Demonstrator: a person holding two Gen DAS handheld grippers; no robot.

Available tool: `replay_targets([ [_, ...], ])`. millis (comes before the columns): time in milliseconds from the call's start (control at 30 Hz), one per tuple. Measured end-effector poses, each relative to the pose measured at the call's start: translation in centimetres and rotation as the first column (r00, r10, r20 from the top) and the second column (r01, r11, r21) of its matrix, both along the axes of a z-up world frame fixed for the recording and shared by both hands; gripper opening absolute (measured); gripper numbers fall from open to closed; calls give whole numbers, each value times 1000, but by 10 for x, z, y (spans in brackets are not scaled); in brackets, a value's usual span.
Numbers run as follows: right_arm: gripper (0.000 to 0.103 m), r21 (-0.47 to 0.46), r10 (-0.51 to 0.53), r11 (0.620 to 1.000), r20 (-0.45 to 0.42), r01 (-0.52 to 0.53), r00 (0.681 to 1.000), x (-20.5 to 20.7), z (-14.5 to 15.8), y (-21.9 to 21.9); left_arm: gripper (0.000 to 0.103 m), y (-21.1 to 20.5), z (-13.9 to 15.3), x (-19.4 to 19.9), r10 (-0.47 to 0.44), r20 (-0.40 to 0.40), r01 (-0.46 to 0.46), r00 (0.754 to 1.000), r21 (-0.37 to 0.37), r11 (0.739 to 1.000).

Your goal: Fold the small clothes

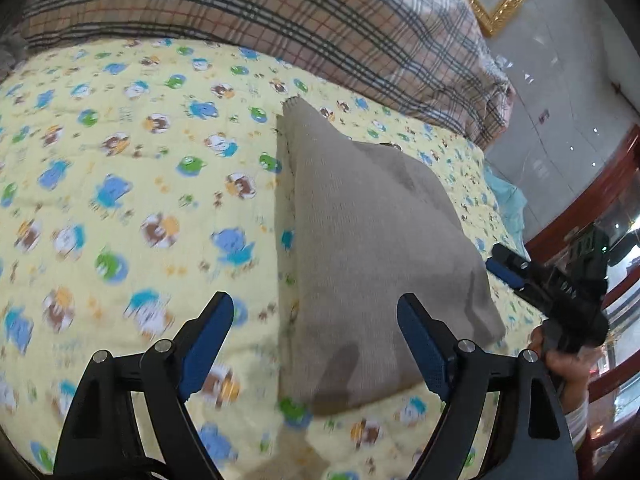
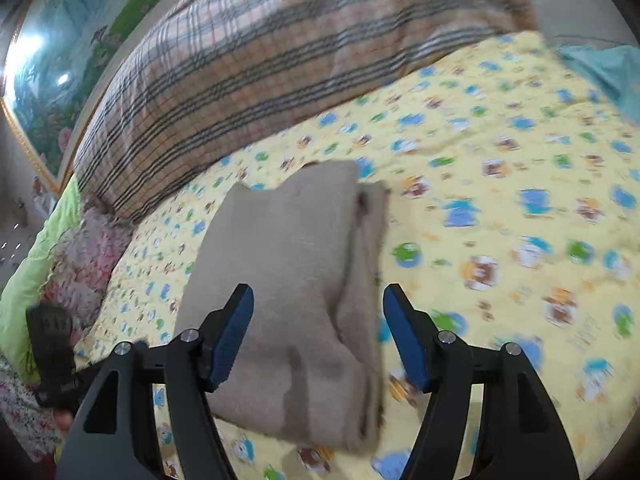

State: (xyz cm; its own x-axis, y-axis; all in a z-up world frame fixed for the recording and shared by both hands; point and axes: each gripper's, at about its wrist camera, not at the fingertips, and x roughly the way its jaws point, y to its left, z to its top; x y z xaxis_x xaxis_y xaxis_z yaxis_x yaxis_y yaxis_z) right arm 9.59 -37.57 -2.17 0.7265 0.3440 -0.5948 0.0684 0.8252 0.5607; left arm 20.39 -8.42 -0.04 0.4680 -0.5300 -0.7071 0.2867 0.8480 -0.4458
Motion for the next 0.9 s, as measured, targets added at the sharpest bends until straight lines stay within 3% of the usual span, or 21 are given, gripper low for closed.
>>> replay_targets([
  [100, 68, 26, 12, 1000, -42, -11, 999, 20, -14, 0, 84, -8, -2, 19, 3, -10, -3, 1000, 0, 1000],
  [367, 69, 109, 53, 993, -49, -48, 997, 36, -29, -10, 85, -35, -27, 62, -50, -70, 48, 996, -22, 999],
  [467, 69, 146, 68, 988, -62, -58, 996, 46, -39, -16, 94, -42, -41, 77, -64, -111, 58, 992, -58, 997],
  [633, 68, 211, 116, 973, -83, -96, 990, 59, -59, -13, 95, -52, -59, 91, -68, -131, 59, 989, -74, 996],
  [700, 67, 268, 142, 957, -87, -114, 986, 63, -68, -11, 81, -61, -59, 92, -89, -113, 83, 990, -55, 995],
  [733, 54, 287, 151, 950, -79, -122, 985, 63, -70, -11, 63, -64, -59, 92, -116, -112, 108, 987, -76, 991],
  [800, 47, 325, 164, 936, -70, -133, 984, 64, -71, -8, 58, -65, -57, 91, -113, -113, 105, 987, -79, 991],
  [900, 41, 303, 169, 941, -37, -150, 985, 57, -60, -3, 47, -57, -52, 85, -119, -101, 106, 988, -126, 986],
])
